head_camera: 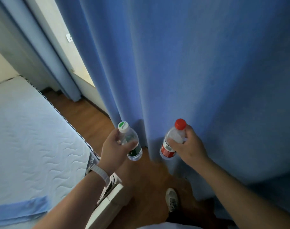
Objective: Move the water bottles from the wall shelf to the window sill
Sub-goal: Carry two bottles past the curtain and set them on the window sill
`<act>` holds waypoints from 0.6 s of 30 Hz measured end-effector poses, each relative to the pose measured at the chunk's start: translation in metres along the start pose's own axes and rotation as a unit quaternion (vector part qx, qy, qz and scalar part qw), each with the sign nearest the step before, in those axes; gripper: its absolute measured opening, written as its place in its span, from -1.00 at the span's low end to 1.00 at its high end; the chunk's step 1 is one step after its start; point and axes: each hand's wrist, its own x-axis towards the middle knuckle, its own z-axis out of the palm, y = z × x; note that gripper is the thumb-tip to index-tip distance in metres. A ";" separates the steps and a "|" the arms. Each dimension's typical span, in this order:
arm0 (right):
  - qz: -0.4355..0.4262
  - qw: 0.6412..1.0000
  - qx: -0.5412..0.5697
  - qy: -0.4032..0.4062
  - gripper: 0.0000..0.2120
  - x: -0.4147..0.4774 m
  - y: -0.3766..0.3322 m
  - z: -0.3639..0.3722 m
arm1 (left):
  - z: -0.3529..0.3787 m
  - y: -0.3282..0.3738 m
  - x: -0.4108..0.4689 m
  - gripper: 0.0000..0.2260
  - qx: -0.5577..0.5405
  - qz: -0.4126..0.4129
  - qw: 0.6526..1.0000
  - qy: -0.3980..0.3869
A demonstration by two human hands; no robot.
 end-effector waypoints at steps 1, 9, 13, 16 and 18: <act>-0.010 1.000 -0.012 -0.012 -0.46 0.017 -0.001 -0.002 | 0.007 0.004 0.011 -0.60 0.010 -0.002 1.000 0.005; -0.132 0.983 -0.074 -0.106 -0.50 0.117 -0.022 -0.006 | 0.037 0.034 0.071 -0.59 0.015 -0.036 0.997 0.071; -0.152 0.972 -0.067 -0.165 -0.50 0.146 -0.042 0.005 | 0.027 0.044 0.082 -0.60 0.008 -0.051 0.992 0.119; -0.179 0.962 -0.074 -0.193 -0.49 0.164 -0.058 0.020 | 0.012 0.047 0.090 -0.59 -0.004 -0.062 0.987 0.150; -0.197 0.954 -0.075 -0.214 -0.48 0.175 -0.070 0.034 | 0.000 0.045 0.096 -0.60 -0.010 -0.067 0.982 0.175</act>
